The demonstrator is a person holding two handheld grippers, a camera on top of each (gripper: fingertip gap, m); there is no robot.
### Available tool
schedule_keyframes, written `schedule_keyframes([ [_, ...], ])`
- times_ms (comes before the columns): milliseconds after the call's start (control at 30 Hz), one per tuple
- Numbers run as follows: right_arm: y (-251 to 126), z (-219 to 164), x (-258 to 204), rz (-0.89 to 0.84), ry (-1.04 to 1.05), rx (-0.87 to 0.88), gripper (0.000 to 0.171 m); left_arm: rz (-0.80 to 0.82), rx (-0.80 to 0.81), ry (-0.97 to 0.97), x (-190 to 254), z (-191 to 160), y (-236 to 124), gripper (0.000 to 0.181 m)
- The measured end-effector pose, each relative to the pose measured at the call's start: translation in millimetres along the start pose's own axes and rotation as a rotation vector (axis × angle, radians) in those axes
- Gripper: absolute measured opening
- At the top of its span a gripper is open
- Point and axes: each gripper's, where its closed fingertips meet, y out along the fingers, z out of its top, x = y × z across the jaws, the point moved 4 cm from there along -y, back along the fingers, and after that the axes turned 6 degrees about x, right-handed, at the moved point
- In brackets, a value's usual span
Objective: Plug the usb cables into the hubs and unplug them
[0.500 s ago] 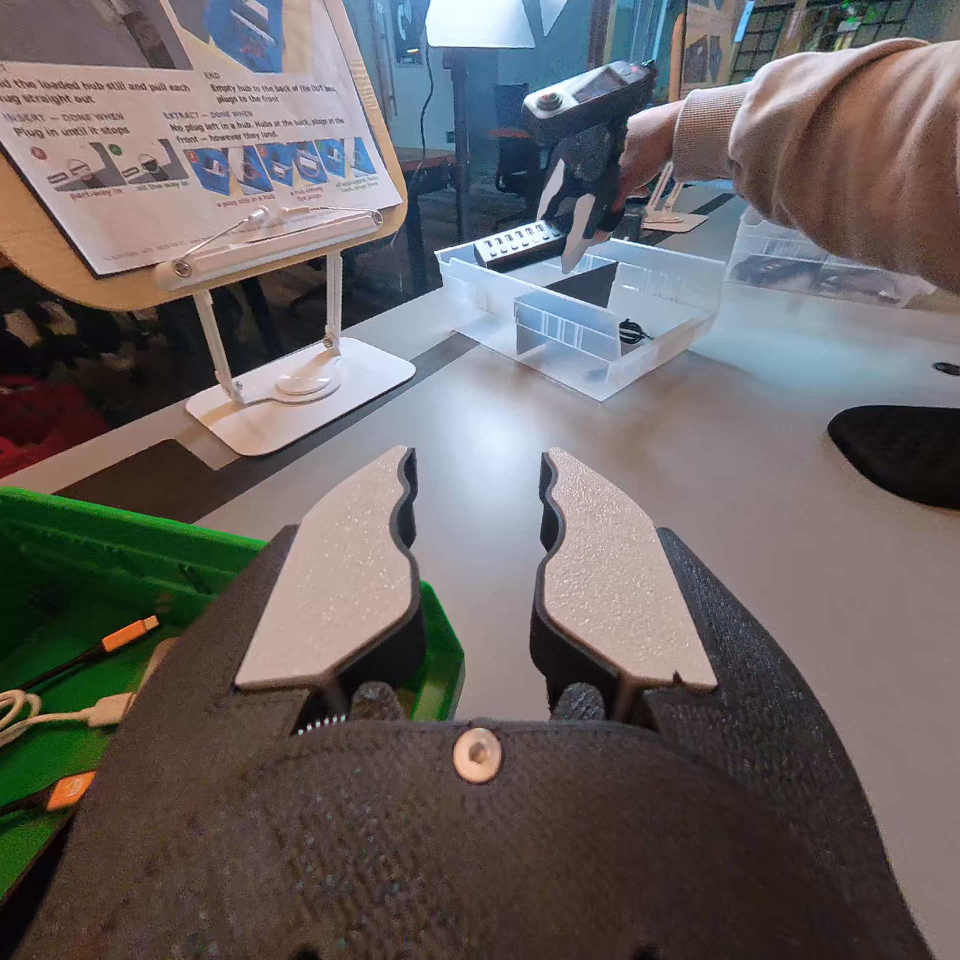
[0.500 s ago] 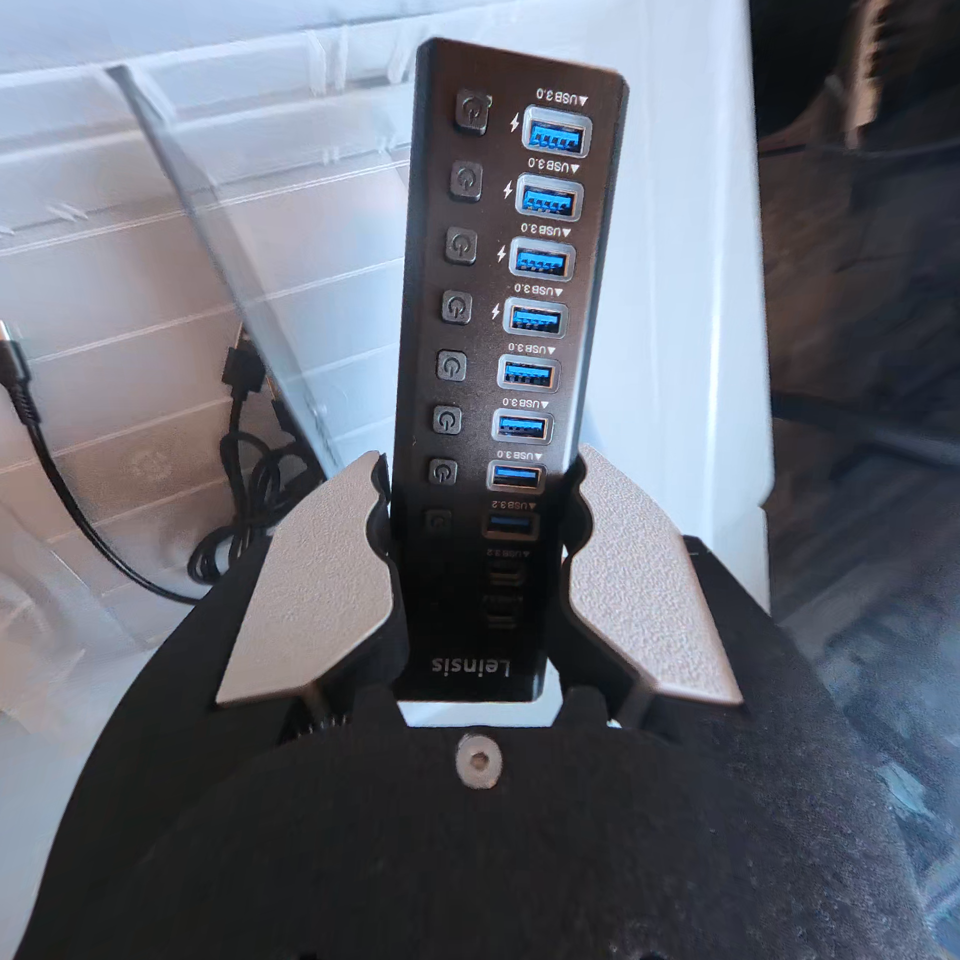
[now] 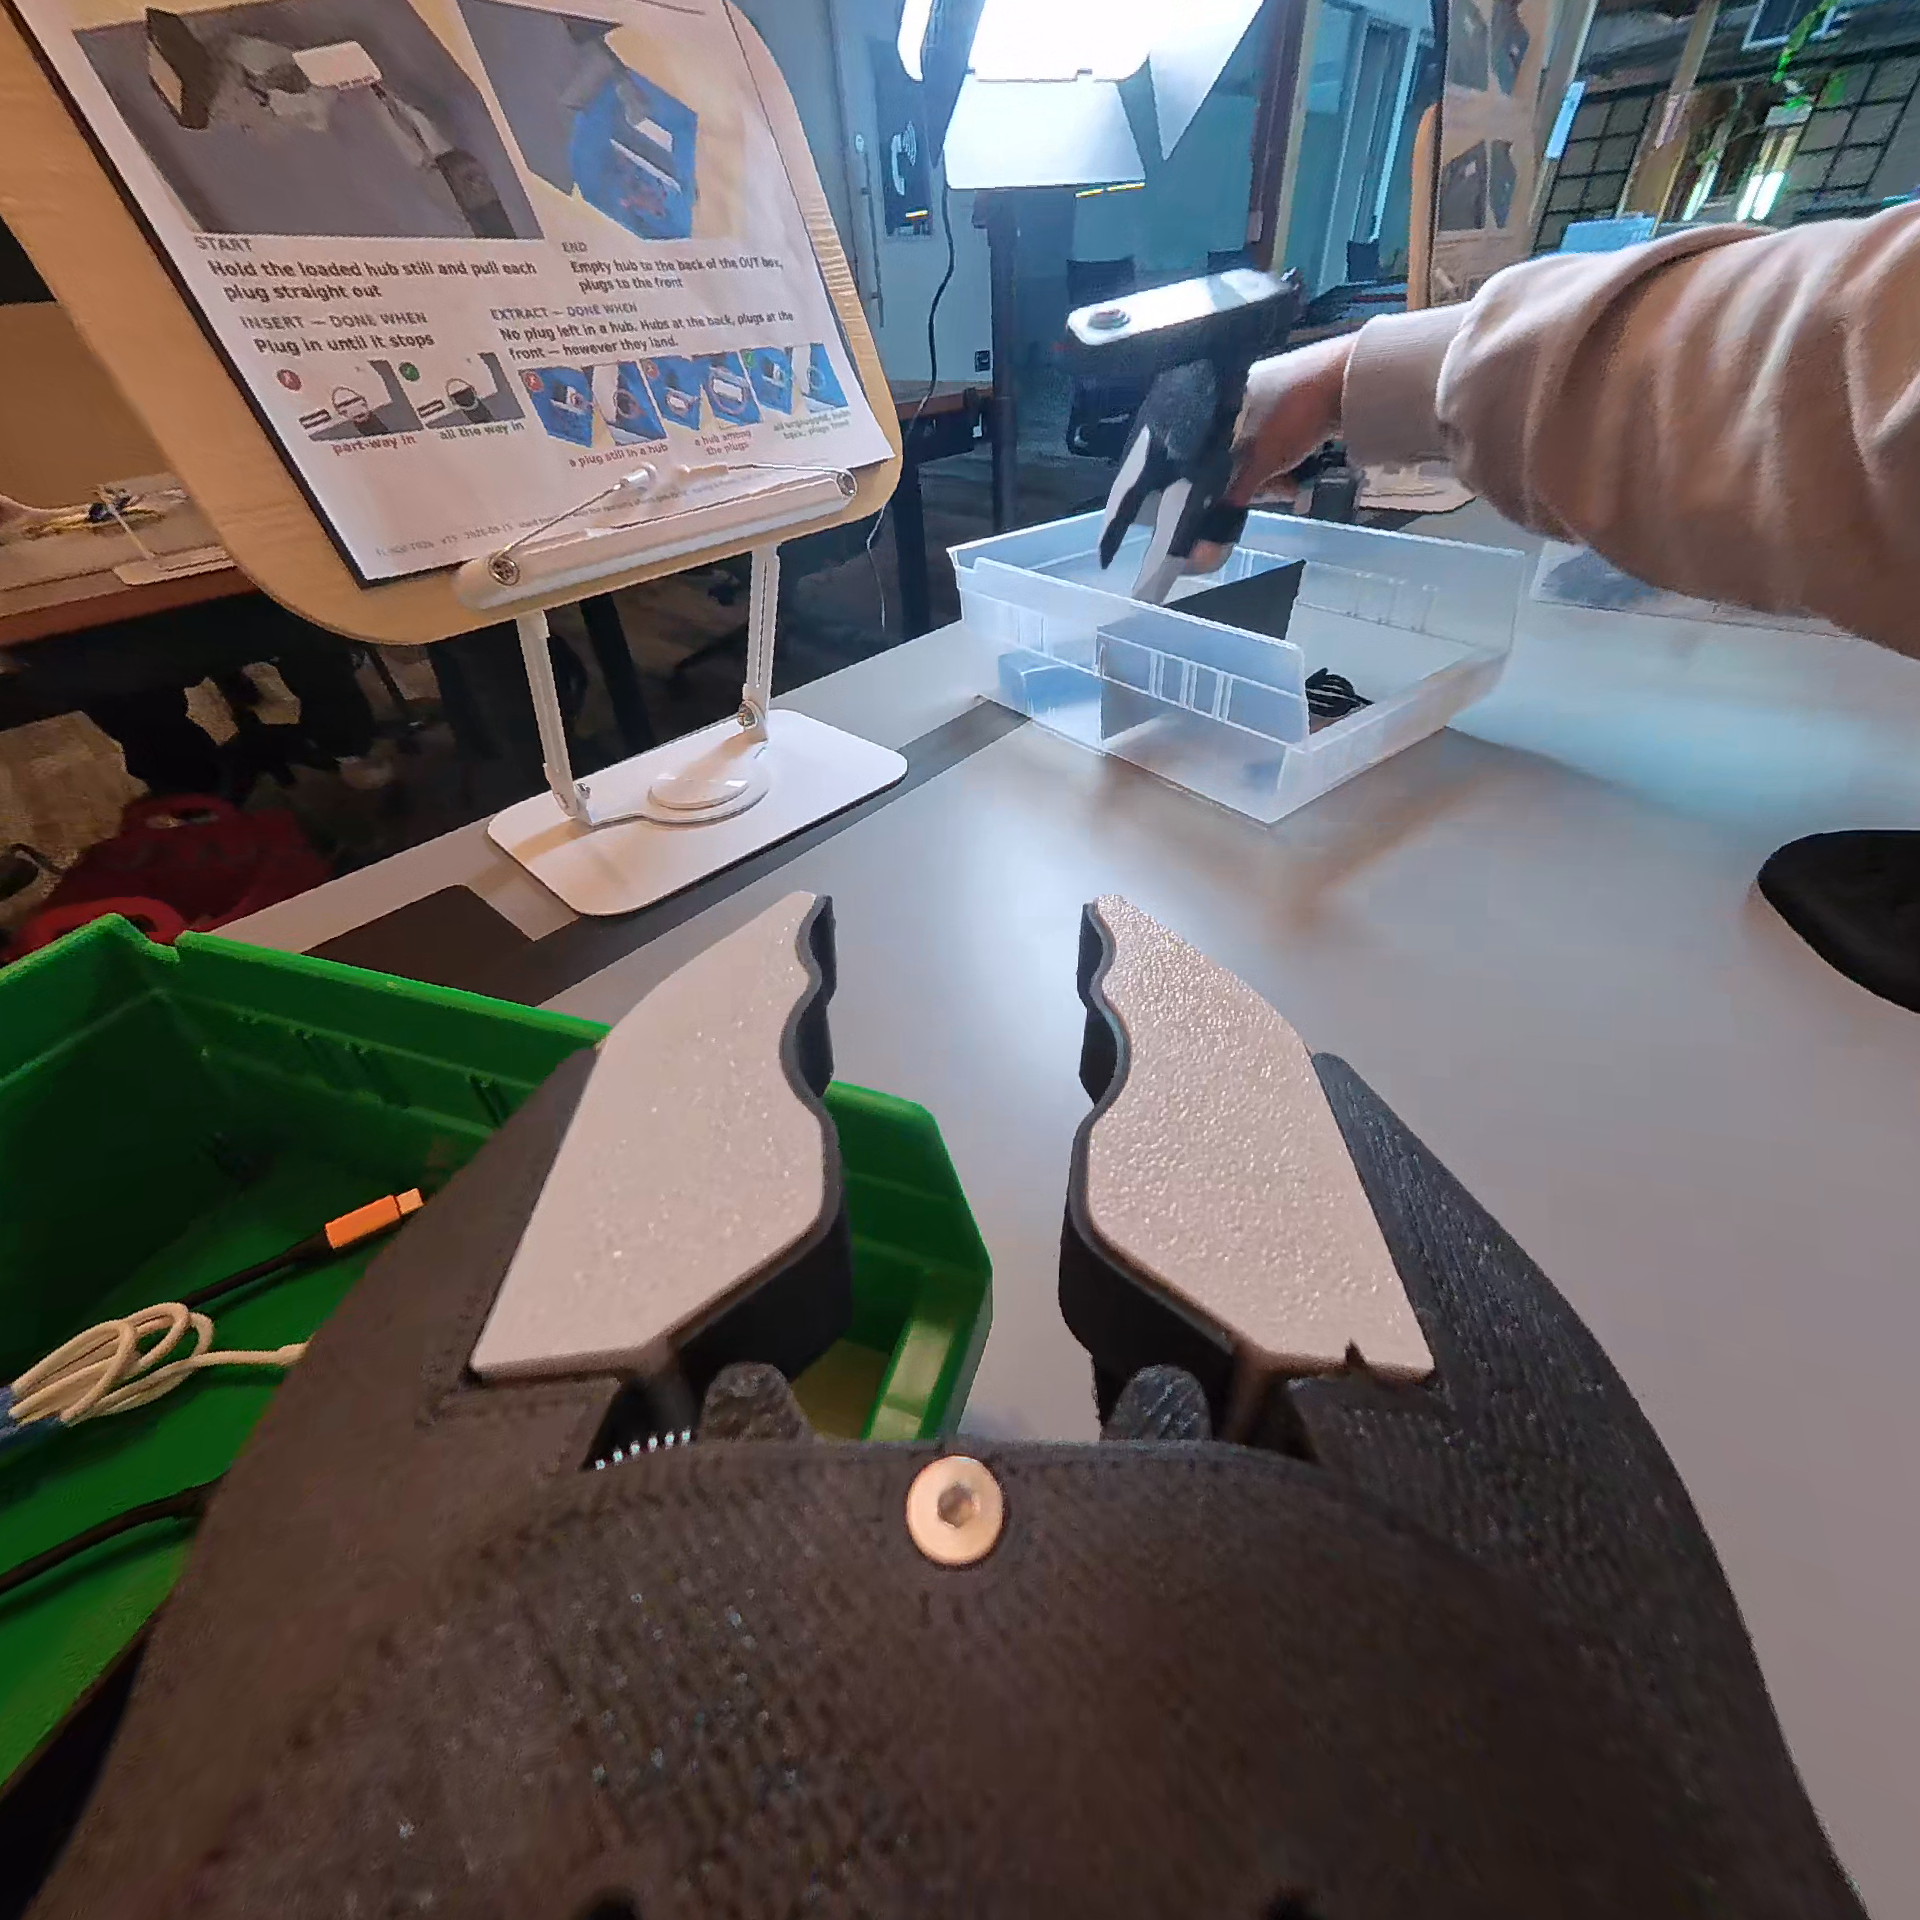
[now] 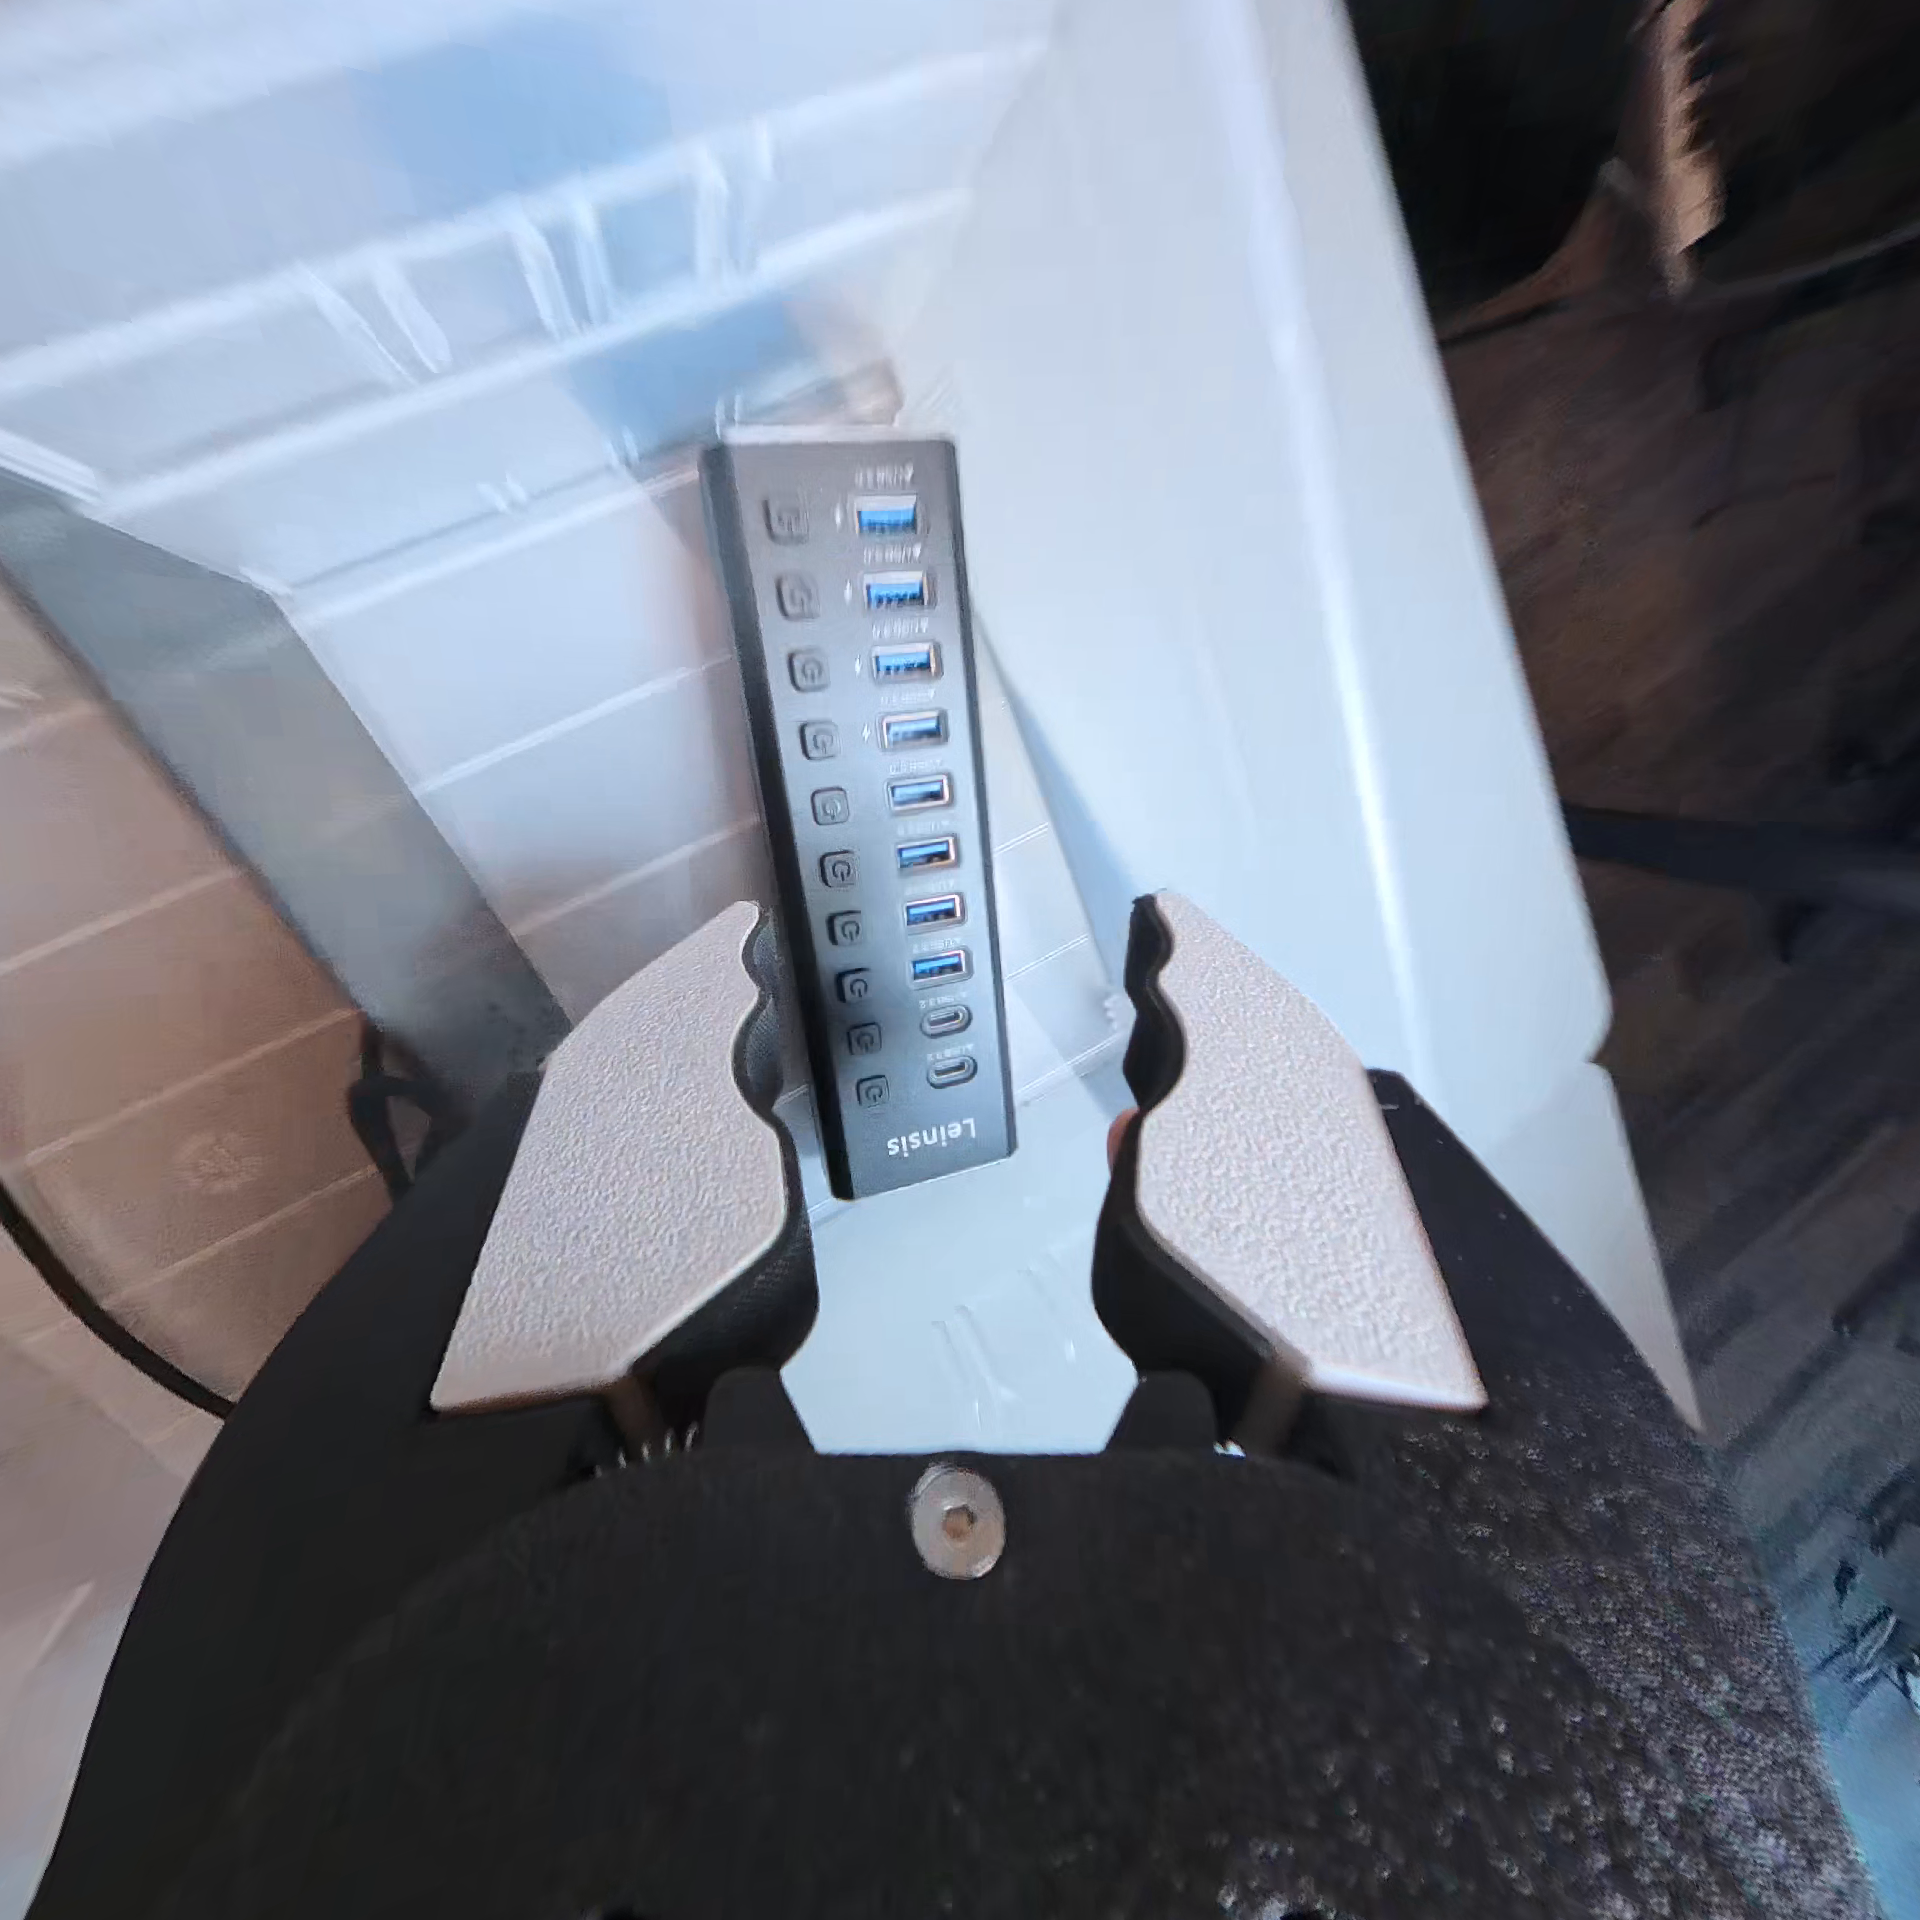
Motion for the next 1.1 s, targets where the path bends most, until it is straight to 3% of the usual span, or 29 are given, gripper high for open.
schedule_keyframes([
  [167,-72.6,44.5,-37.4,-0.115,0.038,0.384,0.061,0.075,-0.006,0.027,-11.9,7.1,-8.4,0.049],
  [300,-138.8,60.2,-122.2,-0.035,0.166,0.768,0.056,0.176,-0.018,0.075,-36.4,20.8,-27.4,0.051],
  [400,-167.4,45.5,-189.0,0.049,0.274,0.911,0.052,0.276,-0.085,0.138,-67.0,34.0,-44.8,0.052],
  [500,-171.3,22.1,-246.7,0.141,0.388,0.941,0.045,0.286,-0.187,0.176,-101.1,40.8,-53.7,0.049],
  [633,-161.8,-2.4,-291.1,0.141,0.466,0.959,0.040,0.240,-0.468,0.221,-157.1,20.5,-49.5,0.048],
  [800,-150.8,-14.7,-292.0,0.037,0.499,1.059,0.037,0.205,-0.787,0.351,-201.6,-15.4,-36.4,0.047],
  [1100,-133.6,-24.6,-285.7,0.105,0.558,1.083,0.033,0.003,-1.147,0.494,-204.0,-64.7,-16.1,0.043],
])
